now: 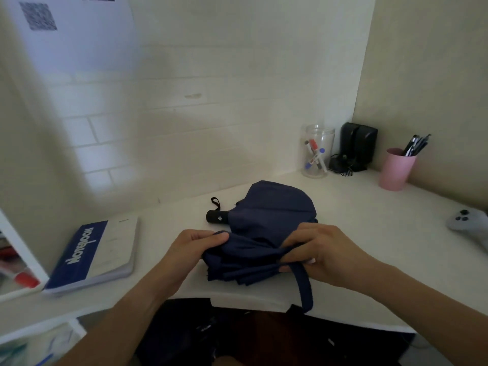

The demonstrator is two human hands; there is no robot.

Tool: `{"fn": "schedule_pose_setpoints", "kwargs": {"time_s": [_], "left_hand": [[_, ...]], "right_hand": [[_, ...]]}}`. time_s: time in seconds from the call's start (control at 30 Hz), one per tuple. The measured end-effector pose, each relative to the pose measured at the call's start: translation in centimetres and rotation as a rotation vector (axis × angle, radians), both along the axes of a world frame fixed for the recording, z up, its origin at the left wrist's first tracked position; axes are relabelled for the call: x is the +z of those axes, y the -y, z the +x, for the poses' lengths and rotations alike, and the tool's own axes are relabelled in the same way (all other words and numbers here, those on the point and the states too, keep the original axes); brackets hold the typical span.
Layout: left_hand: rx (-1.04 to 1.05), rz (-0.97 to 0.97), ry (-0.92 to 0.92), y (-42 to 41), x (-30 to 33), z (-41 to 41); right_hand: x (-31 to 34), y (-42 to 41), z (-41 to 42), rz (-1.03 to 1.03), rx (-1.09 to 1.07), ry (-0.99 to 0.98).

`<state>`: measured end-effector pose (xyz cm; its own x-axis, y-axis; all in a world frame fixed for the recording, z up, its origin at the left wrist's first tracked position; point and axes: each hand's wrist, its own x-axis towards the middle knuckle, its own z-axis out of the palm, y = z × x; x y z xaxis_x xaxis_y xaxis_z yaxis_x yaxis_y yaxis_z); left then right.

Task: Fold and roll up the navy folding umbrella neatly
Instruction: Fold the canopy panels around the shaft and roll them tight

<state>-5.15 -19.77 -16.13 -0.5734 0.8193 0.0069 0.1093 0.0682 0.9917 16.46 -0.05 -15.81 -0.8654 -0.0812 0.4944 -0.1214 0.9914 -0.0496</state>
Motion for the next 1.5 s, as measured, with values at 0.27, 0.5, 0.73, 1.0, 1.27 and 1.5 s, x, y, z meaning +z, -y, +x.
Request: {"fn": "schedule_pose_setpoints", "kwargs": {"time_s": [0.27,0.5,0.73,1.0,1.27,1.5], "left_hand": [[-0.058,0.002,-1.161,1.0,1.8,3.3],[-0.172,-0.275,-1.078,-3.8,-0.5,2.1],[-0.094,-0.203,-0.804,-6.8,2.9,-2.1],[-0.340,-0.677,-1.074,-10.8,1.0,-7.9],[0.074,-0.012,-1.692,-6.8,-1.4,-6.0],[0.018,0.182,-1.706,-4.1,-3.5,-4.3]], "right_hand": [[0.4,1.0,-0.1,-0.151,-0.070,0.089],[0.8,-0.3,-2.4,-0.449,-0.194,0.031],[0.2,-1.2,-3.3,-0.659,-0.308,0.033],[0.3,-2.5,-3.0,-0.800,-0.202,-0.018],[-0.7,-2.9,-1.3,-0.541,-0.208,-0.056],[-2.6,-1.9,0.4,-0.281,-0.121,-0.095]]}}
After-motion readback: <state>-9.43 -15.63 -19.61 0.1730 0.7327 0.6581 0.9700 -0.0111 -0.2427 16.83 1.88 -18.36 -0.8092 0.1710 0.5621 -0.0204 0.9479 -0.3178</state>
